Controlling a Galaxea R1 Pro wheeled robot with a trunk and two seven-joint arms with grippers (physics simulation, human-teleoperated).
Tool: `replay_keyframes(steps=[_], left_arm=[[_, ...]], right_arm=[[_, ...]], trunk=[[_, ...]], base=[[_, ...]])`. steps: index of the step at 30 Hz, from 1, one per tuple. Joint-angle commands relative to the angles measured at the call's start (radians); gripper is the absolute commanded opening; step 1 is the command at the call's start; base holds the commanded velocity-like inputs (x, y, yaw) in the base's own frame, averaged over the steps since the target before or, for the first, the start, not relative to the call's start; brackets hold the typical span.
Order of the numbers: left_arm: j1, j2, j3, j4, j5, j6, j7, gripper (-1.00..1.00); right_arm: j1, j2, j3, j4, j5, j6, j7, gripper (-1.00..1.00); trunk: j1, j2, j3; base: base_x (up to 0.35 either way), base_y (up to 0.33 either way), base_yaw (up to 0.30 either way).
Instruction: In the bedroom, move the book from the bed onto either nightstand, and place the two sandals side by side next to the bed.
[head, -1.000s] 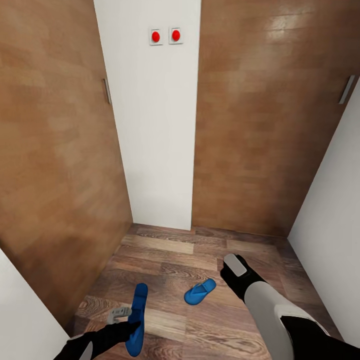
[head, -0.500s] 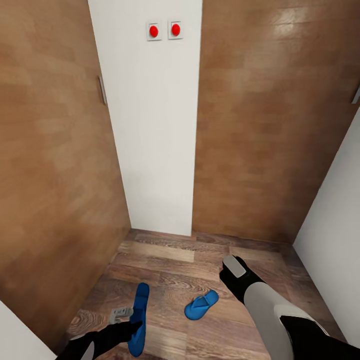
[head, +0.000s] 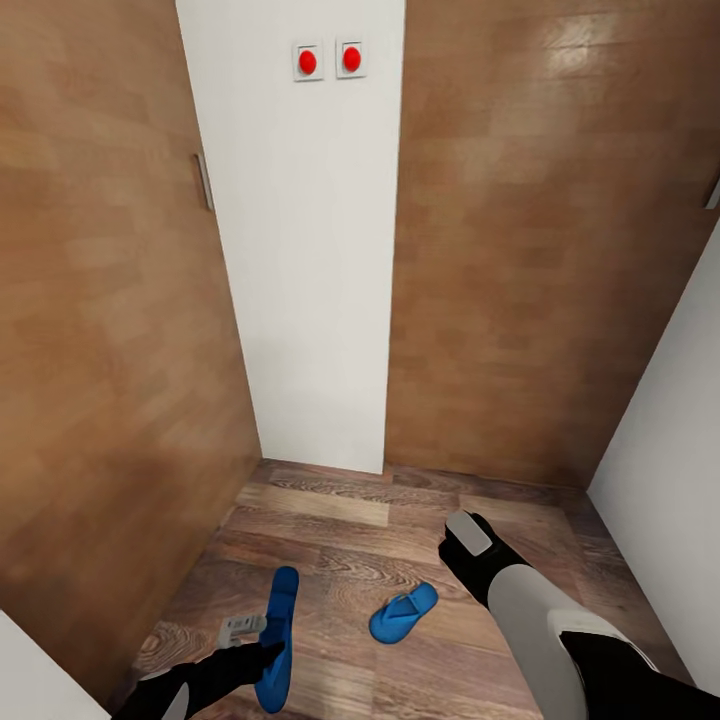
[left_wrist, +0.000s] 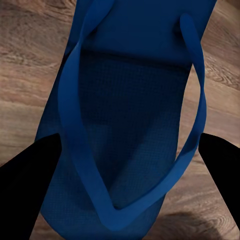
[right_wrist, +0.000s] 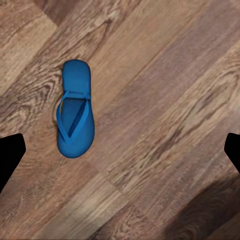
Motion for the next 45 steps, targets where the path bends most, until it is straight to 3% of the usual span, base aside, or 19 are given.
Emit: replay_keyframes(steps=[1,25,38,41,45], left_arm=[[0.0,0.0,0.004,0.0,0.007,0.01,-0.004,-1.0],[0.0,0.0,0.003,0.0,0.007,0.01,-0.004,-1.0],[0.0,-0.001,0.002,-0.006,0.007,0.012,-0.006,-1.0],[0.0,-0.002,0.002,-0.024,0.007,0.015,-0.008,-1.0],[-0.002,-0.002,0.003,-0.134,0.009,0.029,-0.012,-1.0]], right_arm=[[0.0,0.001,-0.004,-0.003,0.001,0.008,-0.005,1.0],[0.0,0.0,-0.004,-0.003,0.001,0.009,-0.005,1.0],[0.0,0.0,-0.004,-0.003,0.001,0.009,-0.005,1.0],[0.0,0.0,-0.004,-0.003,0.001,0.009,-0.005,1.0],[0.001,0.0,-0.003,-0.003,0.001,0.009,-0.005,1.0]], trunk=[[0.0,0.0,-0.001],[0.0,0.0,0.0],[0.0,0.0,0.0],[0.0,0.0,0.0],[0.0,0.0,0.0]], base=[[0.0,0.0,0.132],[0.0,0.0,0.162],[0.085,0.0,0.016],[0.088,0.0,0.0],[0.019,0.0,0.0]])
